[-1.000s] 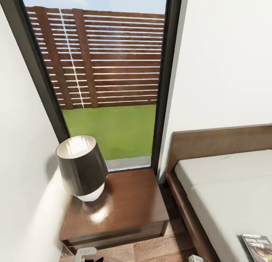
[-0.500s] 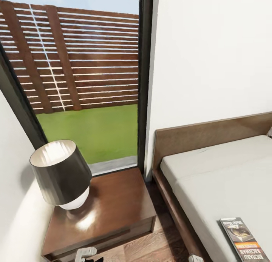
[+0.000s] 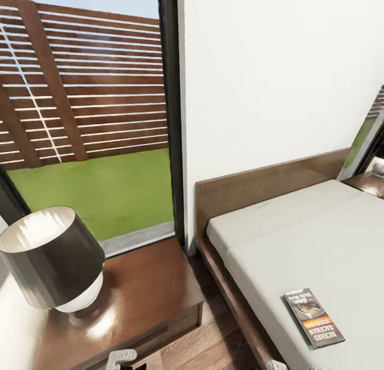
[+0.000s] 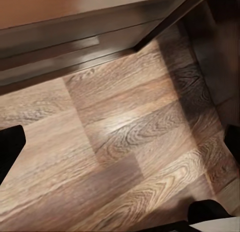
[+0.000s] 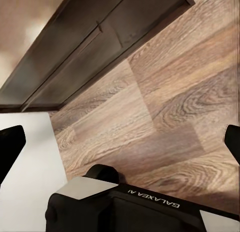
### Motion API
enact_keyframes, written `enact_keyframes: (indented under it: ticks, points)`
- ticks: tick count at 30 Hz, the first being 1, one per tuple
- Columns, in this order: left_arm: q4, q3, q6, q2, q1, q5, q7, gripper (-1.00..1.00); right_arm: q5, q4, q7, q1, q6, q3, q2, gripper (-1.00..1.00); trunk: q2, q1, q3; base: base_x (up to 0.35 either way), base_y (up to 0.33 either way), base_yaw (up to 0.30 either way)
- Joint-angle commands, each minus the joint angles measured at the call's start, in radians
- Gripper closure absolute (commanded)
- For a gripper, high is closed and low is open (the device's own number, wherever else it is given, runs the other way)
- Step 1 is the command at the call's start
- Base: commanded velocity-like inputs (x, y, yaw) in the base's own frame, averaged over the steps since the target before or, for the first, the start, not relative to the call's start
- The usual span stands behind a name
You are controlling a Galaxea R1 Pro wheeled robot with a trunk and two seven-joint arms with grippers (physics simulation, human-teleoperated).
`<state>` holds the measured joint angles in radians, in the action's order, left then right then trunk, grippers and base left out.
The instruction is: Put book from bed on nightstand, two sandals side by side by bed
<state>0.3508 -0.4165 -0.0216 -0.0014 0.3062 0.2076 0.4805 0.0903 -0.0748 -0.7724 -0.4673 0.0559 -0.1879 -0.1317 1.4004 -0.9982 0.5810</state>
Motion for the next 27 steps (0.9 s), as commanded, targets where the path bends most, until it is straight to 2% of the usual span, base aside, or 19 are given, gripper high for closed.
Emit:
enact_keyframes:
  ticks: [1, 27]
  points:
    - [0.000, -0.008, -0.002, -0.001, 0.001, 0.011, 0.006, -1.00, 0.009, -0.005, -0.004, -0.002, 0.005, 0.004, 0.000, -1.00, -0.006, 0.004, -0.002, 0.000, 0.000, -0.284]
    - [0.000, -0.009, -0.003, -0.002, 0.001, 0.010, 0.006, -1.00, 0.008, -0.006, -0.004, -0.002, 0.005, 0.004, 0.000, -1.00, -0.188, 0.104, -0.084, 0.000, 0.000, -0.284]
